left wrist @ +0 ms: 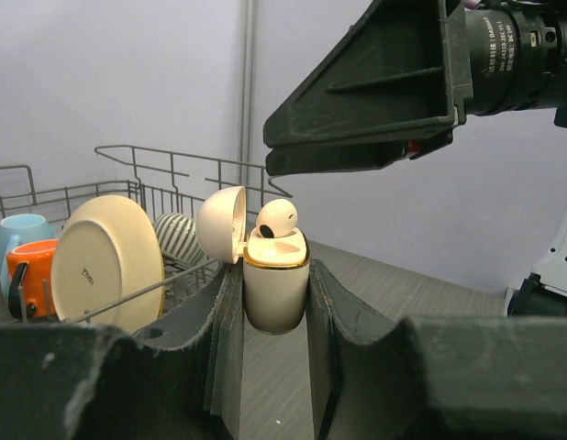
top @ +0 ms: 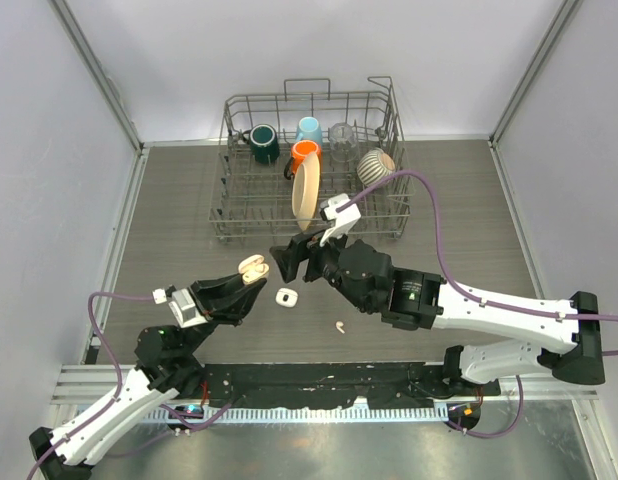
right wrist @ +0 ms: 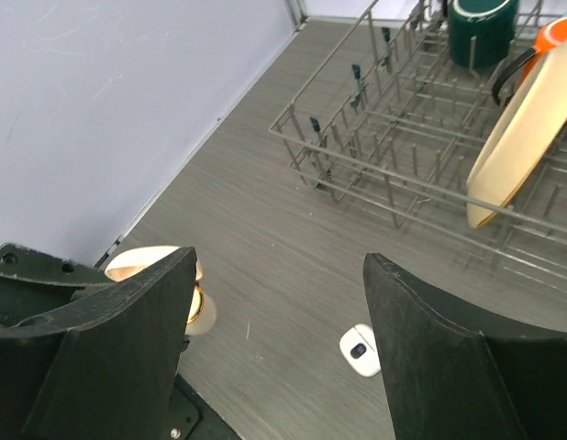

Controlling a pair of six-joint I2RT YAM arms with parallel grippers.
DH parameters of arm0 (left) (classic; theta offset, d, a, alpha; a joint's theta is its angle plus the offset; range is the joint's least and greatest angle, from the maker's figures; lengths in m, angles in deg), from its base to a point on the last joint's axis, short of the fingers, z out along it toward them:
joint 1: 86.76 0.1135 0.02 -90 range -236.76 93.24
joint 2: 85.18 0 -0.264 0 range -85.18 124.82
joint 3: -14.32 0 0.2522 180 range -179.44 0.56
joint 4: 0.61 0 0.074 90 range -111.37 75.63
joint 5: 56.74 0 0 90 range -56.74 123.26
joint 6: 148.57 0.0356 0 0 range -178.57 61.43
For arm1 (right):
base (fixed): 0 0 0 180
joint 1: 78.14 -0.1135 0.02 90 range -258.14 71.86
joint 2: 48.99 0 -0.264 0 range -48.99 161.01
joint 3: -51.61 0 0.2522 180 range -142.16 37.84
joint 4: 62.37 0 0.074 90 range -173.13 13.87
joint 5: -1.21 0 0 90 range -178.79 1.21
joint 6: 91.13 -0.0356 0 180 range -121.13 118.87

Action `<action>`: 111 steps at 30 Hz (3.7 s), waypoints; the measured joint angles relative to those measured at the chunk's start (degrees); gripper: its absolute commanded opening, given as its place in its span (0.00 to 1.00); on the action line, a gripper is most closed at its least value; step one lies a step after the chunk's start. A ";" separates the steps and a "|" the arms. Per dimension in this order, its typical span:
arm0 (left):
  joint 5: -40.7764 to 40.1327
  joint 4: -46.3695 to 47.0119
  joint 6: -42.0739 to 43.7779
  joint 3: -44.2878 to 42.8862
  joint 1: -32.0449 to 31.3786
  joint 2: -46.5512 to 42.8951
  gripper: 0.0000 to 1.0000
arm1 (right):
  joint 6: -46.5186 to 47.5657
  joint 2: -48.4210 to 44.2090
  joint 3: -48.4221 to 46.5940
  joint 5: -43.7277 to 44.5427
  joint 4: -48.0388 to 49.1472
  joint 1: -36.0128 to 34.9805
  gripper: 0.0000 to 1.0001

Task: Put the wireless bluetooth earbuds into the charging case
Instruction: Adjust the earbud with the charging case.

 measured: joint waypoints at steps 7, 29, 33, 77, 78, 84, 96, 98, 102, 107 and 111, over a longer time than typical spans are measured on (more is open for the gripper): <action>0.07 0.02 0.00 0.00 0.00 0.00 0.00 | -2.62 0.00 0.00 -9.66 -1.16 0.44 0.74; 0.79 0.79 0.00 0.00 0.00 -0.11 0.00 | -4.48 0.24 0.02 -15.21 -1.11 0.44 0.56; 1.07 0.81 0.00 0.00 0.00 -0.11 0.00 | -4.48 0.61 0.02 -15.65 -1.14 0.44 0.56; 2.60 1.64 0.22 0.00 0.00 -0.11 0.00 | -21.27 2.86 1.16 -32.79 0.33 6.27 0.76; 2.60 1.64 0.22 0.00 0.00 -0.11 0.00 | -21.84 2.93 1.46 -33.66 0.79 6.51 0.75; 2.99 1.64 0.24 0.00 0.00 -0.11 0.00 | -25.27 4.15 2.73 -37.75 2.40 8.26 0.68; 3.08 1.55 0.26 0.00 0.00 -0.11 0.00 | -30.14 4.13 6.10 -42.03 8.55 10.78 0.50; 3.08 1.42 0.26 0.00 0.00 -0.09 0.00 | -30.64 4.11 6.43 -42.58 9.53 11.02 0.44; 3.06 1.70 0.28 0.00 0.00 -0.11 0.00 | -31.28 4.11 6.86 -43.30 10.60 11.17 0.31; 3.06 1.79 0.28 0.00 0.00 -0.09 0.00 | -31.54 4.11 7.26 -43.91 11.45 11.32 0.17; 3.06 1.92 0.28 0.00 0.00 -0.09 0.00 | -31.36 4.11 7.32 -44.11 11.78 11.32 0.12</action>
